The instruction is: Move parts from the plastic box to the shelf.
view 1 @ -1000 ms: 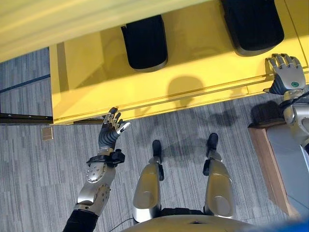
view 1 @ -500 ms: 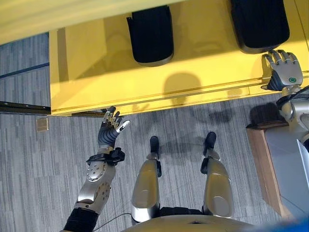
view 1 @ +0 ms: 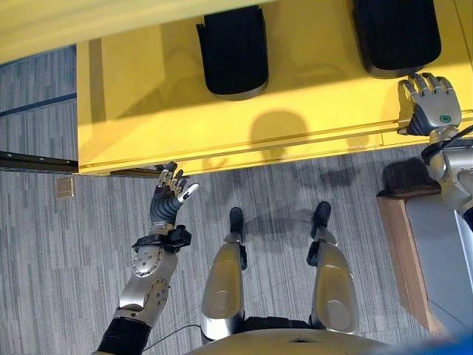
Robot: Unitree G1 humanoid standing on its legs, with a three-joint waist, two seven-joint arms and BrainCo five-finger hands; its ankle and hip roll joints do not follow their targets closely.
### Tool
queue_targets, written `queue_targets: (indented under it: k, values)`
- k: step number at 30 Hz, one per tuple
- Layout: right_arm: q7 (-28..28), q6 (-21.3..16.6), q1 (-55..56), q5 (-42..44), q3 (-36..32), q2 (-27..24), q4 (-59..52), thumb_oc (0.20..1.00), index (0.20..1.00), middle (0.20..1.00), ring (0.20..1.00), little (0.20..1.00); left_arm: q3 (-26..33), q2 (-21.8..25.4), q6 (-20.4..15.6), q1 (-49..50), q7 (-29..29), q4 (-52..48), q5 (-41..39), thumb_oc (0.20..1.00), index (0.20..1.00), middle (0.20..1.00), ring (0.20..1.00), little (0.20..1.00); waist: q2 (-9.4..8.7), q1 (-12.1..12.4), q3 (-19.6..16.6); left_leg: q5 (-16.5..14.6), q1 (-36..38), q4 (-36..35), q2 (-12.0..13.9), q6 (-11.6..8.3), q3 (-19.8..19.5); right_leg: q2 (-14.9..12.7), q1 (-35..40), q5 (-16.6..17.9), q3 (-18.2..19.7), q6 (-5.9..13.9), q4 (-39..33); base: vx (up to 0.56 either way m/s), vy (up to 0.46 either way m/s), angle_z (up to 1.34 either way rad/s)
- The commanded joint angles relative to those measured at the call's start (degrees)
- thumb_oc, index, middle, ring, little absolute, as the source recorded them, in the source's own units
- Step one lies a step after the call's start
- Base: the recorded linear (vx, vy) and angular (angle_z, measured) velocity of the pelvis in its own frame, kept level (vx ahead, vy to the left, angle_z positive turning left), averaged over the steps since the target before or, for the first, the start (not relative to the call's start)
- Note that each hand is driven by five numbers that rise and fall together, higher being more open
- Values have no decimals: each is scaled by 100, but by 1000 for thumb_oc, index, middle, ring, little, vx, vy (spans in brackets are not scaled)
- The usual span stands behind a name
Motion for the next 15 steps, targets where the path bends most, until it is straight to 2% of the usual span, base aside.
queue_targets:
  k: [1, 5, 11, 15]
  values:
    - [-52, -176, -636, 137, 462, 269, 165, 1000, 1000, 1000, 1000, 1000, 54, 436, -257, 230, 88, -326, -82, 1000, 1000, 1000, 1000, 1000, -224, 284, -89, 124, -288, 161, -87, 59, -141, -387, 145, -790, -121, 330, 876, 0, 0, 0]
    - [-49, -168, -716, 203, 432, 162, 49, 1000, 1000, 1000, 1000, 1000, 80, 452, -260, 261, 92, -330, -85, 1000, 1000, 1000, 1000, 1000, -227, 292, -88, 122, -315, 165, -104, 63, -158, -390, 134, -787, -120, 330, 867, 0, 0, 0]
    - [-61, -181, -621, 202, 370, 257, -14, 1000, 1000, 1000, 1000, 1000, 88, 424, -253, 234, 113, -318, -94, 1000, 1000, 1000, 1000, 1000, -230, 293, -75, 122, -341, 175, -110, 66, -169, -391, 116, -787, -124, 324, 877, 0, 0, 0]
    - [-99, -237, 380, 268, -218, 630, -453, 1000, 1000, 1000, 1000, 1000, 139, 301, -215, 218, 174, -255, -19, 1000, 1000, 1000, 1000, 1000, -246, 203, -76, 104, -312, 179, -104, 71, -173, -385, 156, -815, -121, 322, 894, -5, -4, 5]
